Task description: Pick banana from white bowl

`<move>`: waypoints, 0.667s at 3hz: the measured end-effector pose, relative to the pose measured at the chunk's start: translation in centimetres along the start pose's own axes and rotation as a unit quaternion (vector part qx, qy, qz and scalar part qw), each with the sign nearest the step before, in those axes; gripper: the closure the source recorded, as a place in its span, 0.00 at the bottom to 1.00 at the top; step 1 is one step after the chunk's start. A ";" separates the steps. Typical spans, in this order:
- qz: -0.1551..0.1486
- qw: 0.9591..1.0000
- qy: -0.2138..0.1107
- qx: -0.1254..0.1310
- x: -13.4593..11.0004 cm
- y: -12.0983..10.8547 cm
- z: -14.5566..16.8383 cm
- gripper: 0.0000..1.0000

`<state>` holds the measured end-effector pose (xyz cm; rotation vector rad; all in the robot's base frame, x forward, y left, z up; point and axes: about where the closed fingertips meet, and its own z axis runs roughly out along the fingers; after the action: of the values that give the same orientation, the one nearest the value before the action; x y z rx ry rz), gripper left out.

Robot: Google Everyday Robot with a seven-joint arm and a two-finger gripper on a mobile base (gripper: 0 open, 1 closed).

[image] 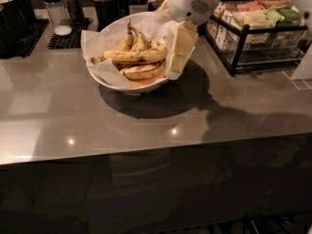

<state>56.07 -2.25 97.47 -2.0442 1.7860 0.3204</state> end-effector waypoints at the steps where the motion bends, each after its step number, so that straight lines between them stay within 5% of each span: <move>1: 0.000 1.000 -0.004 0.007 -0.2 -0.3 0.2 0.00; 2: -0.011 1.000 -0.029 0.007 -1.0 -3.2 1.5 0.00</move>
Offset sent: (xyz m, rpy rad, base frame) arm 0.0528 0.0239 -0.0032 0.0913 -0.0106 0.0488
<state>59.21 -0.38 97.05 -2.0228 1.7256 0.3548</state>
